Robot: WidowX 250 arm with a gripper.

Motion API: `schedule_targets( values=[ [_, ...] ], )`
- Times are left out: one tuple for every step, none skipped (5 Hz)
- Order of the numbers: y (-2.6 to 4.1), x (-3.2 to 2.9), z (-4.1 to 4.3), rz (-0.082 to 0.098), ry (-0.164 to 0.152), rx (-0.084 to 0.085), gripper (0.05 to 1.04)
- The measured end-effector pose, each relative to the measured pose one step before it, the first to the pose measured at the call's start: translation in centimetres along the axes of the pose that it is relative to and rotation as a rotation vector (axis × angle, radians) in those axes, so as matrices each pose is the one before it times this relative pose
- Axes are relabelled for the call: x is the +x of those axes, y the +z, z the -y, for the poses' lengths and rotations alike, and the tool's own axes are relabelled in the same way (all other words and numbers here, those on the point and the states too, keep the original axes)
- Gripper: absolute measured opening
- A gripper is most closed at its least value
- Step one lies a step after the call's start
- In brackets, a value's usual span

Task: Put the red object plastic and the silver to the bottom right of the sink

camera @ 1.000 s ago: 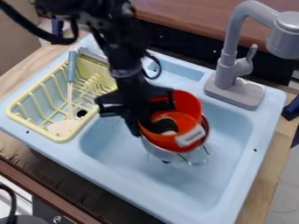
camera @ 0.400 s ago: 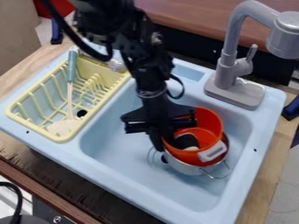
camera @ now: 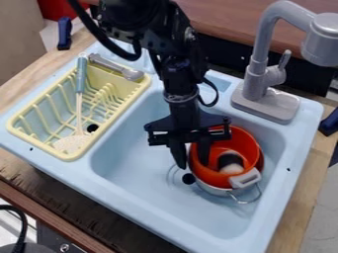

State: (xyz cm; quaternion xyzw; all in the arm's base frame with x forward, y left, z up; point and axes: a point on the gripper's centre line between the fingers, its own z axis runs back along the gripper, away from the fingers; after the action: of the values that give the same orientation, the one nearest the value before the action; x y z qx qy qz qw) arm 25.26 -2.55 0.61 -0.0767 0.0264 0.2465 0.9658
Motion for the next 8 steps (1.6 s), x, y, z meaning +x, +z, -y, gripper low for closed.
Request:
schedule_targets(
  values=[
    [1.117, -0.601, -0.249, -0.0294, -0.0058, 0.0015, 0.826],
    [1.768, -0.508, -0.355, 0.0113, -0.0013, -0.0158, 1.004],
    [3.301, 0.069, -1.297, 0.0452, 0.0126, -0.036, 0.999],
    [1.449, 0.819, -1.608, 0.0375, 0.0207, 0.0258, 0.999],
    [0.902, 1.182, -1.037, 0.095, -0.0437, 0.0519, 0.999],
    [0.1, 0.484, -1.257, 0.0201, -0.079, 0.0488, 0.999],
    [-0.187, 0.562, -0.758, 0.0417, -0.073, 0.0363, 0.999],
    [0.058, 0.496, -0.539, 0.0238, -0.0744, -0.008, 0.999]
  ],
)
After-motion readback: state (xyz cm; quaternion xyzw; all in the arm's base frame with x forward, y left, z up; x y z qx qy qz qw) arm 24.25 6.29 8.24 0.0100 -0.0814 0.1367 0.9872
